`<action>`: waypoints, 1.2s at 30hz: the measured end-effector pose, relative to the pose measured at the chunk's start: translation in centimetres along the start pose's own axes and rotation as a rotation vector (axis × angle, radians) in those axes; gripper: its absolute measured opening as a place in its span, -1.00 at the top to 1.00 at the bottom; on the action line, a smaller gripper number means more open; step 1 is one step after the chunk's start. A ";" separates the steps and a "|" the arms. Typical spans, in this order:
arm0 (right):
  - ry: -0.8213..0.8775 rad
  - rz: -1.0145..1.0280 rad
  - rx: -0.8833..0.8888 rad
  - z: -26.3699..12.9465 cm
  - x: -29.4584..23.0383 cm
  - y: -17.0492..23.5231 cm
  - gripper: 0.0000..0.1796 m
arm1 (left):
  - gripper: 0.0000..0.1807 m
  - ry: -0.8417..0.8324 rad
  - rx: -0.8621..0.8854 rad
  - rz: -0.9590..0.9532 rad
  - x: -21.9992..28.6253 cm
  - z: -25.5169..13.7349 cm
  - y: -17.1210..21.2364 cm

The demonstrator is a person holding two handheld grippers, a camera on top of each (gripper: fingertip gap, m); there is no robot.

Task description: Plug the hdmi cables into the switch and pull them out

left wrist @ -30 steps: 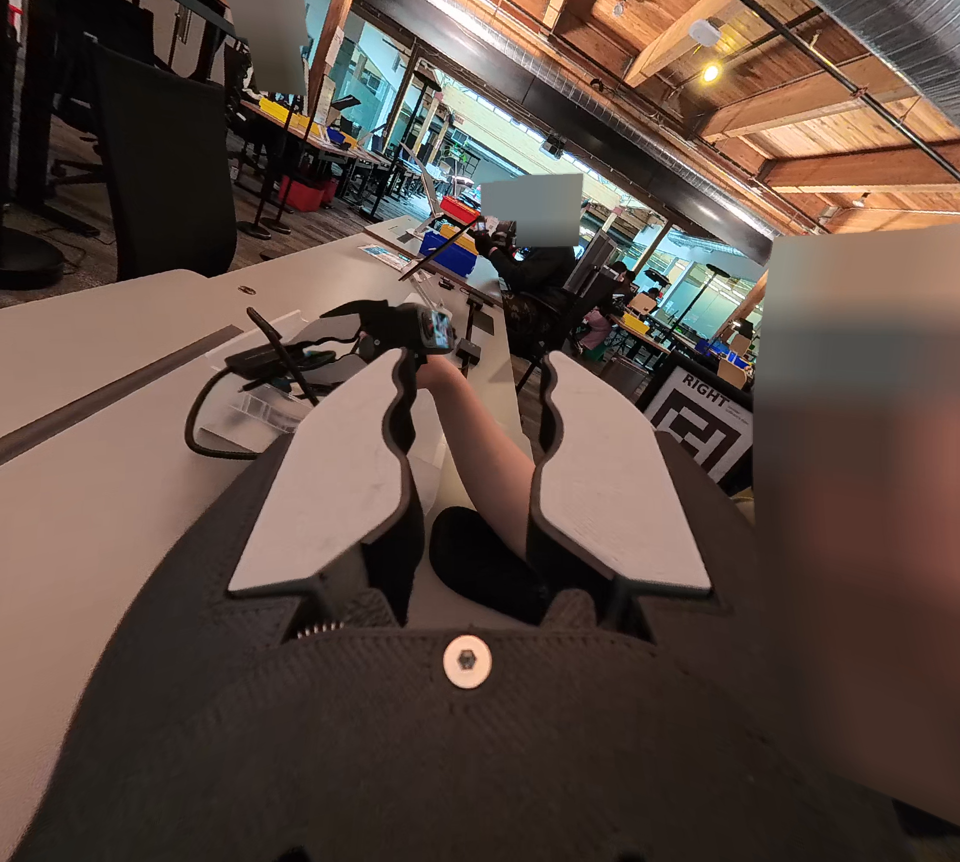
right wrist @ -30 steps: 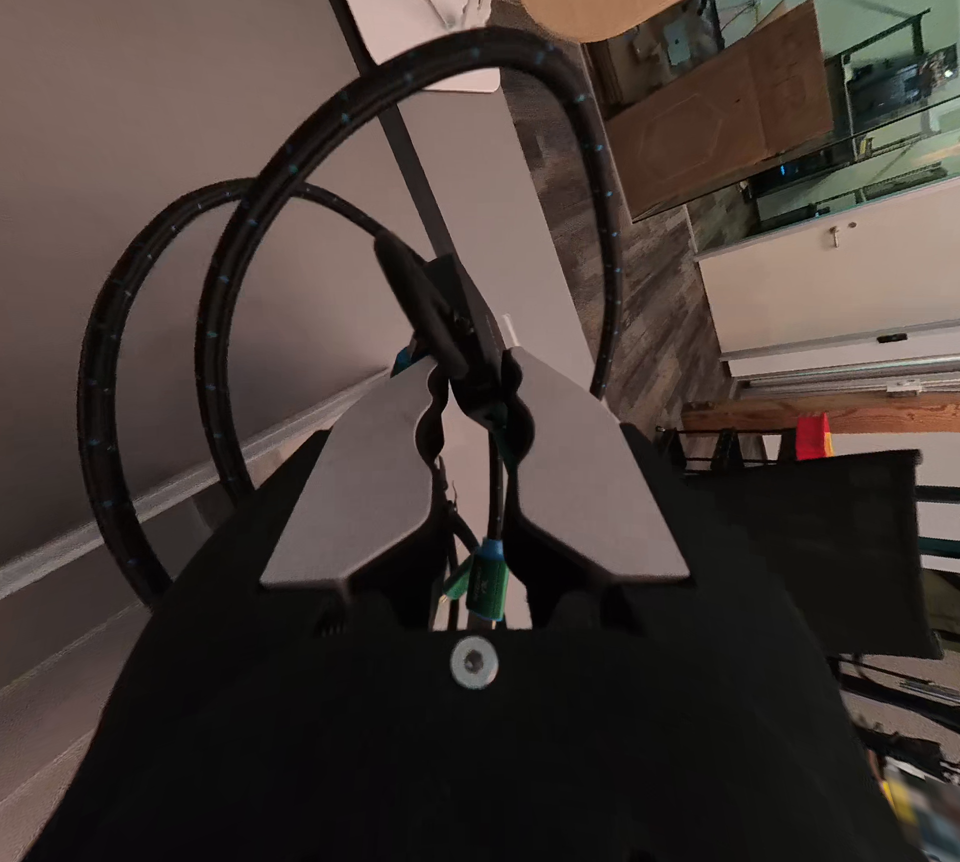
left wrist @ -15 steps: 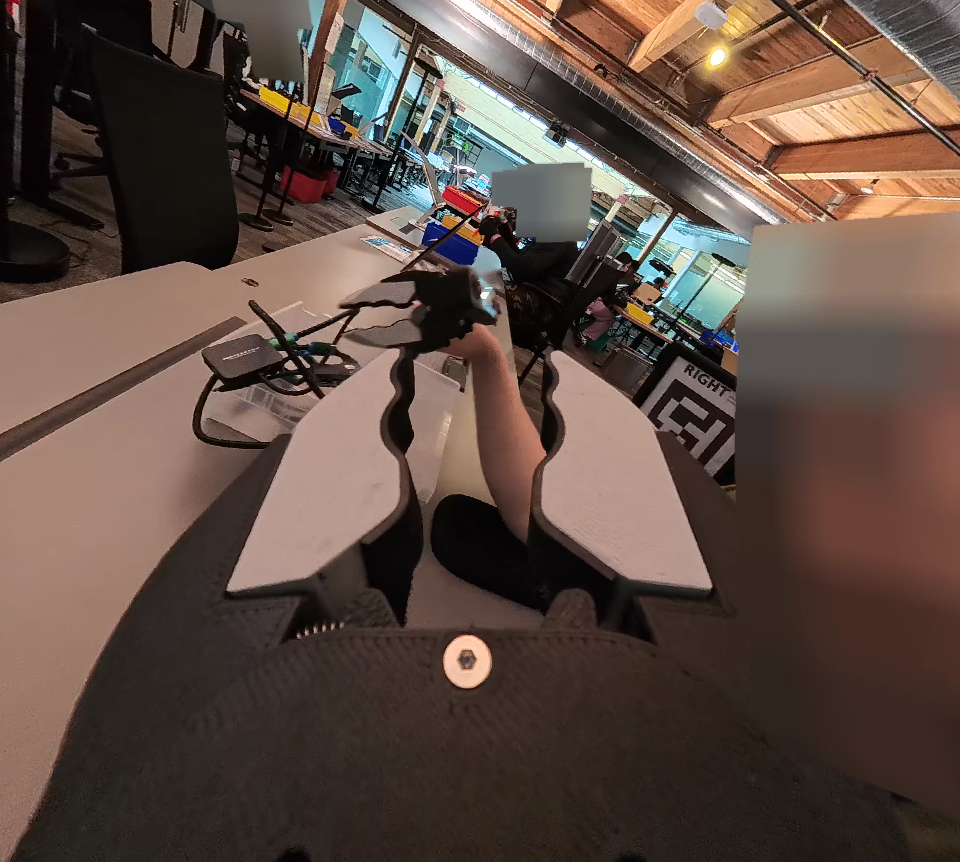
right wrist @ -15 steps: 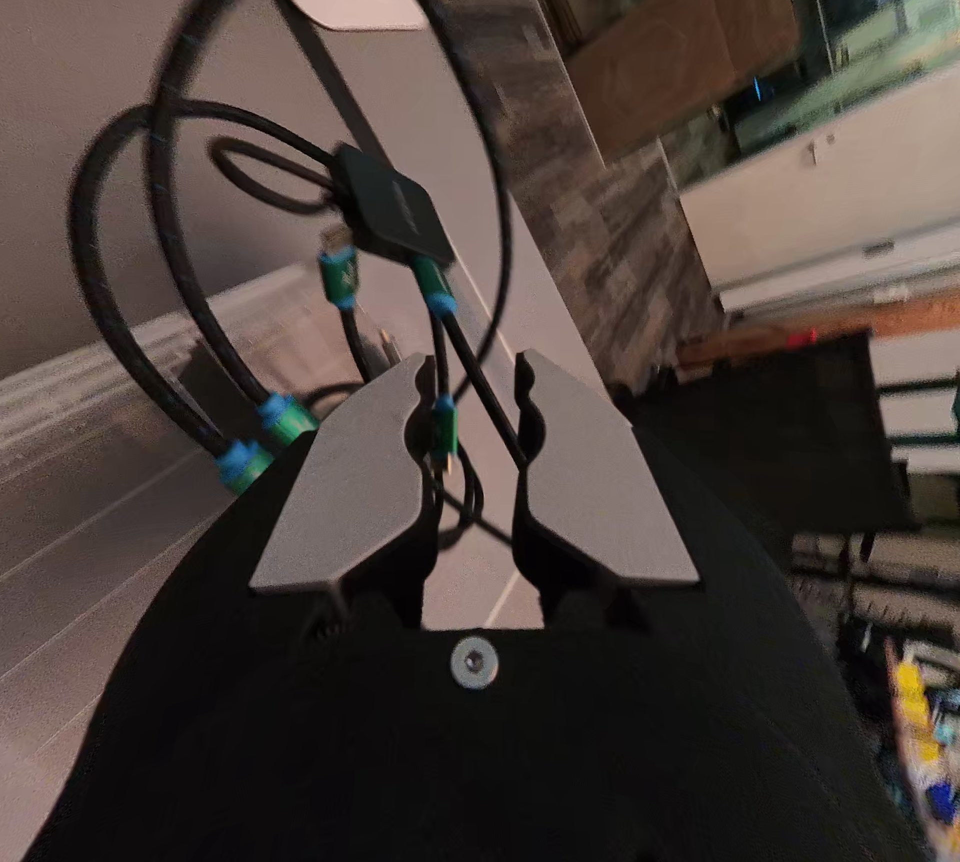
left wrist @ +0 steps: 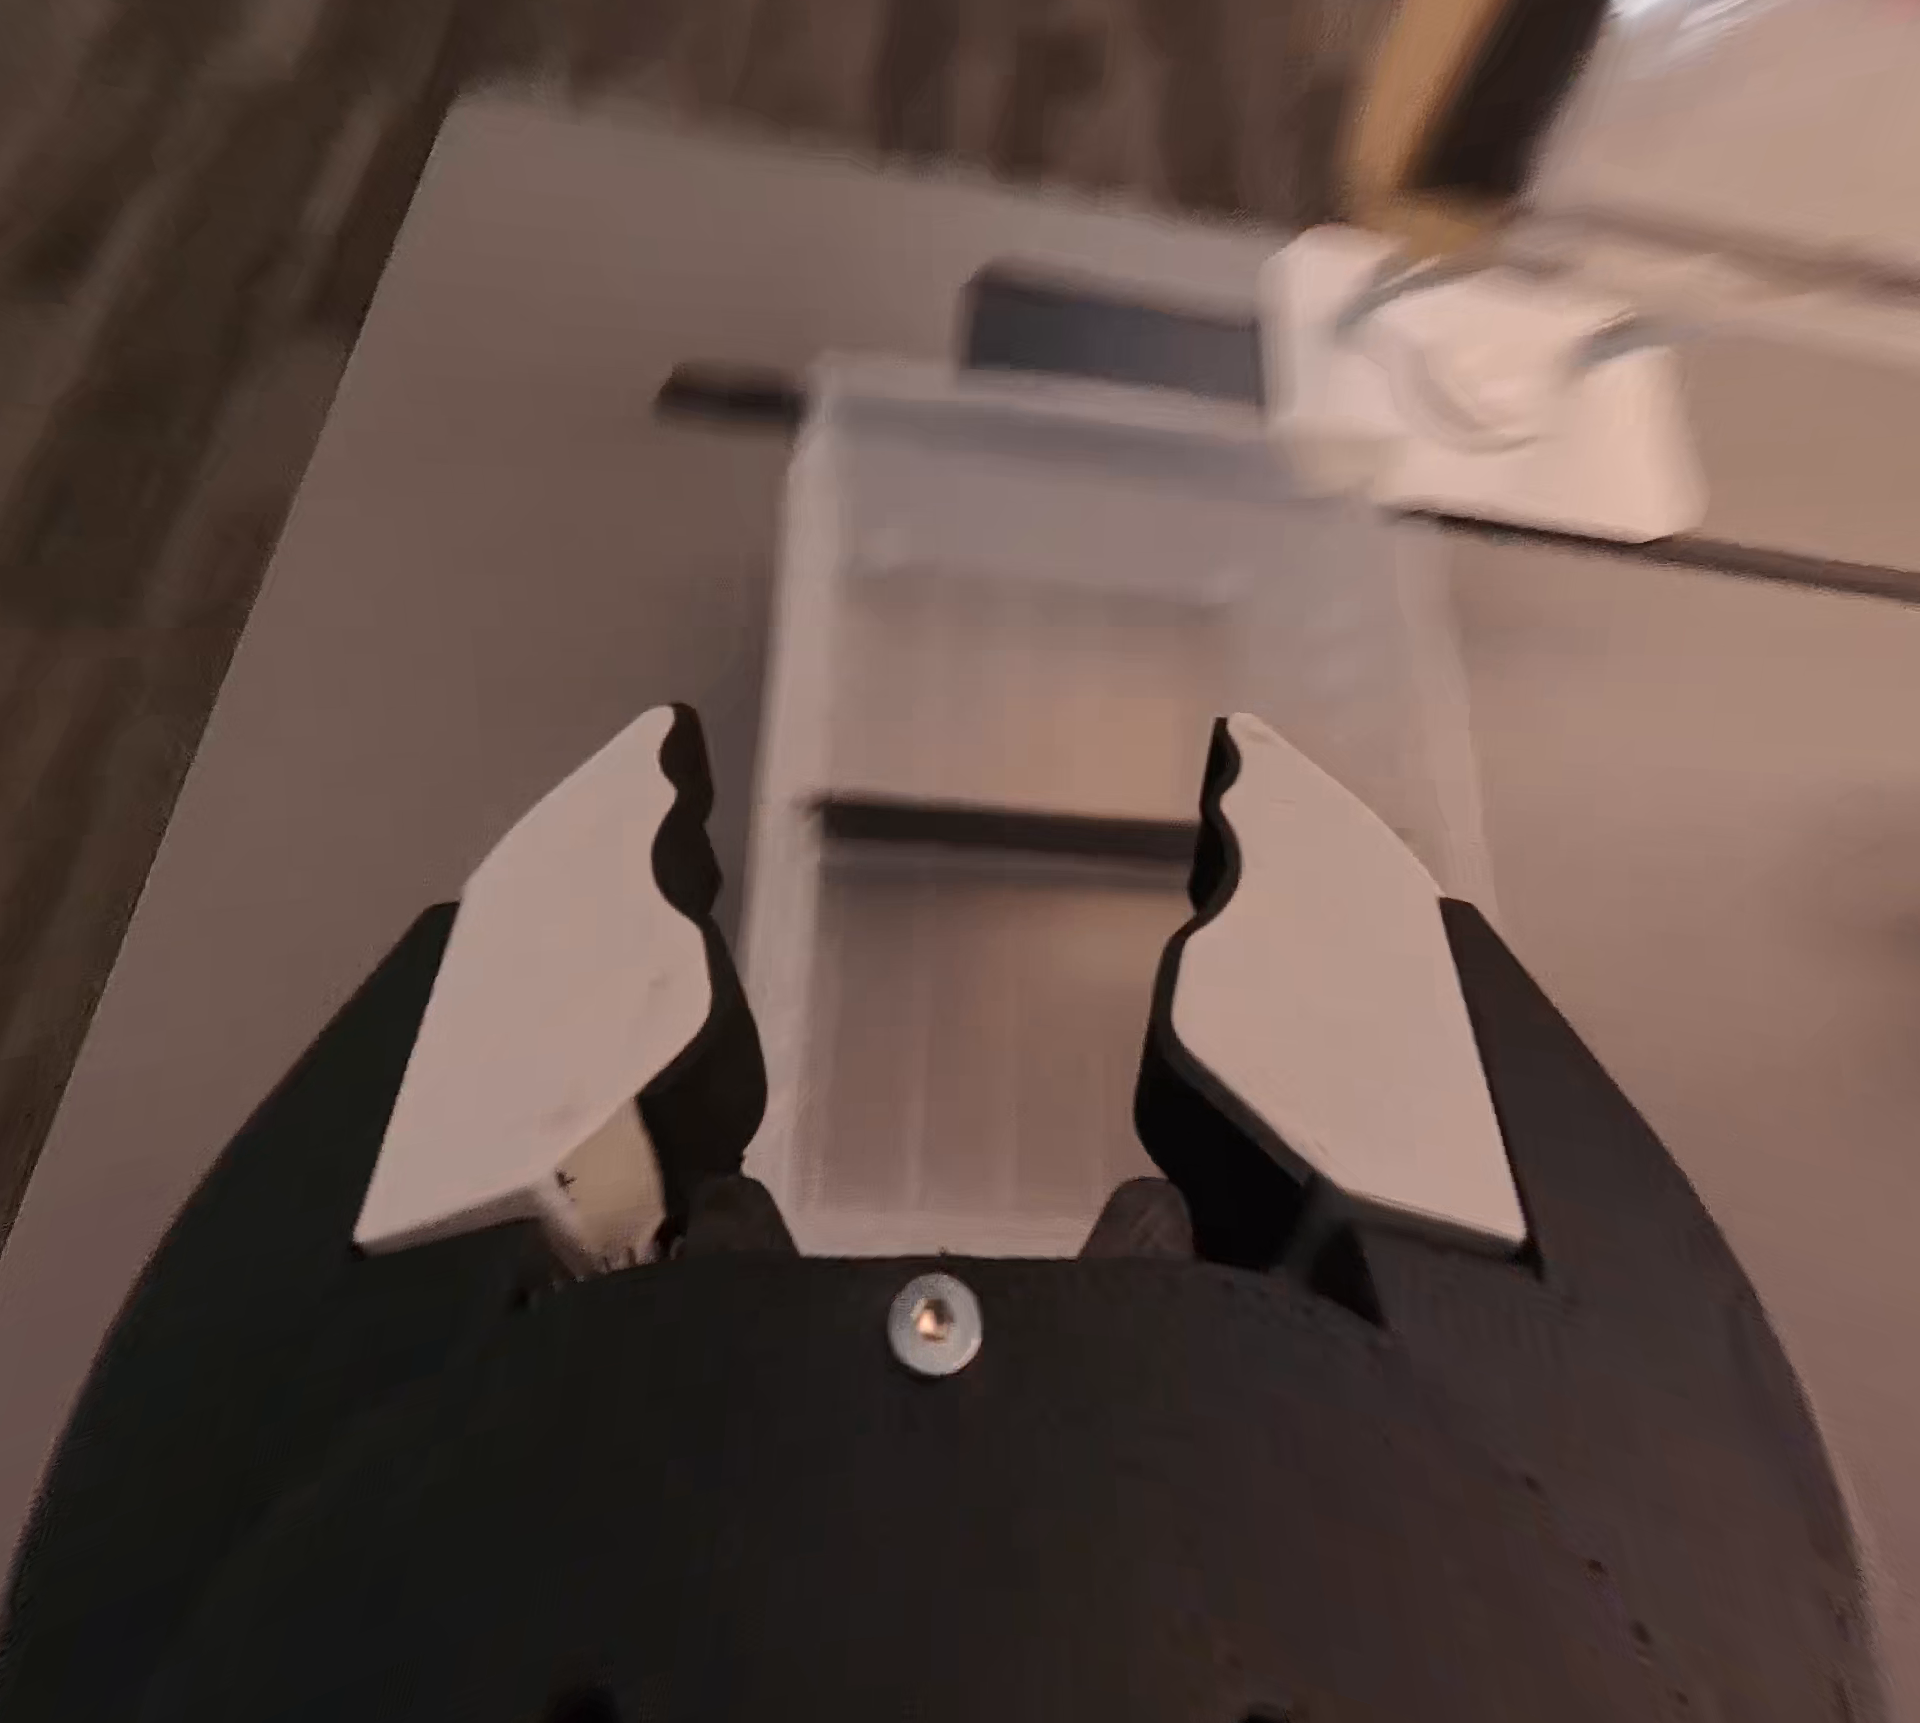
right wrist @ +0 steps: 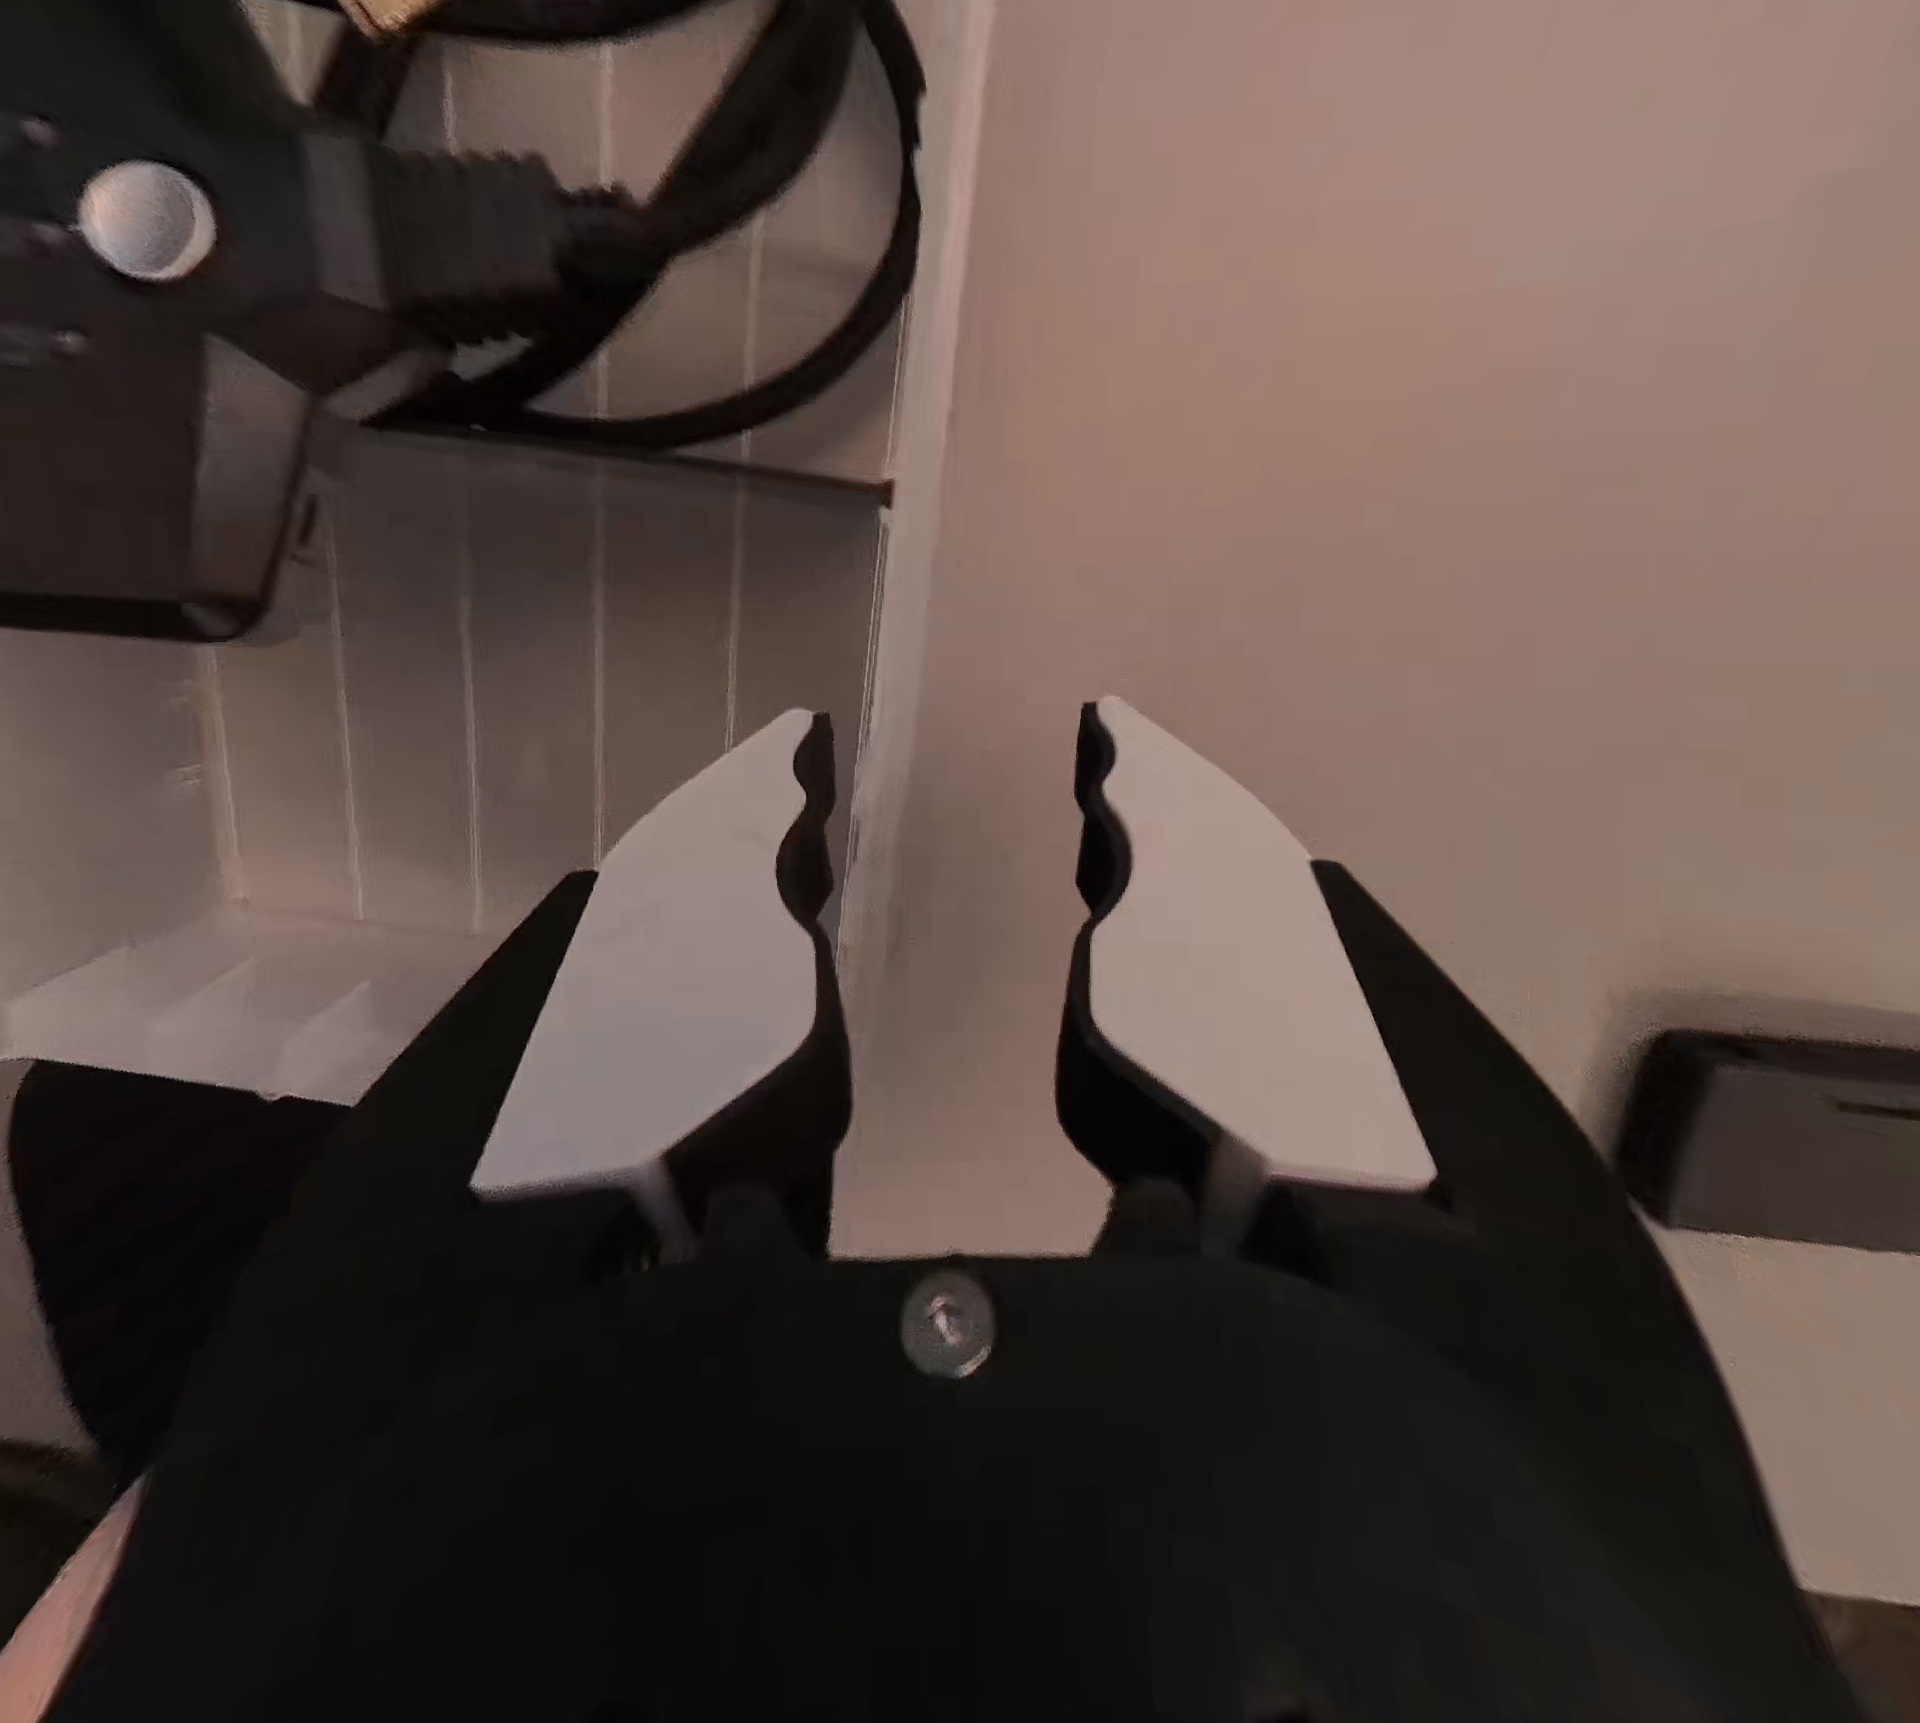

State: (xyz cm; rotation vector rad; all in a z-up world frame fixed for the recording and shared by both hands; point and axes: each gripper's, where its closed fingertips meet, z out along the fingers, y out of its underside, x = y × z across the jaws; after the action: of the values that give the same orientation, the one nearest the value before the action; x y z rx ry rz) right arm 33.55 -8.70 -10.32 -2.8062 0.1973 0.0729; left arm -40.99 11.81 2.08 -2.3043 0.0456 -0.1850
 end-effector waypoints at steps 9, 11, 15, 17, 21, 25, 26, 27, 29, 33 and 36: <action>-0.192 0.120 -0.079 1.7 -2.0 0.7 0.89 | 0.05 0.014 -0.496 -0.110 -3.8 7.2 9.9; -0.160 0.114 -0.106 1.7 -2.0 0.9 0.91 | 0.41 0.057 -0.535 -0.102 -3.0 7.8 10.4; -0.143 0.064 -0.188 1.6 -3.2 1.6 0.91 | 0.86 0.074 -0.586 0.000 -2.2 8.0 10.9; -0.171 0.061 -0.220 1.6 -4.3 1.8 0.90 | 0.90 0.152 -0.634 0.050 -0.2 7.7 11.5; -0.151 0.022 -0.275 1.7 -6.0 1.6 0.90 | 0.93 0.115 -0.722 0.266 2.3 7.6 12.2; -0.100 -0.043 -0.328 2.0 -7.8 1.0 0.90 | 0.92 0.132 -0.776 0.361 5.4 7.8 12.6; -0.093 -0.057 -0.338 2.1 -8.3 0.9 0.90 | 0.91 0.137 -0.783 0.383 6.0 7.9 12.6; -0.088 -0.073 -0.347 2.2 -8.9 0.7 0.89 | 0.91 0.135 -0.790 0.407 6.7 7.9 12.7; -0.094 -0.090 -0.356 2.4 -10.1 0.3 0.89 | 0.90 0.141 -0.806 0.438 7.9 7.9 12.9; -0.098 -0.142 -0.372 2.7 -12.3 -0.2 0.87 | 0.89 0.147 -0.847 0.470 9.3 7.5 13.4; -0.108 -0.184 -0.368 3.0 -13.4 -0.7 0.87 | 0.87 0.146 -0.864 0.481 10.0 7.5 13.6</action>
State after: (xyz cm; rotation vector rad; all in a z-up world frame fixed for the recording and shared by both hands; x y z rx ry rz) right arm 20.29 -5.32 -11.94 -3.1588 -0.1126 0.2398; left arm -29.64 7.20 -11.79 -3.0269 0.8988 -0.0872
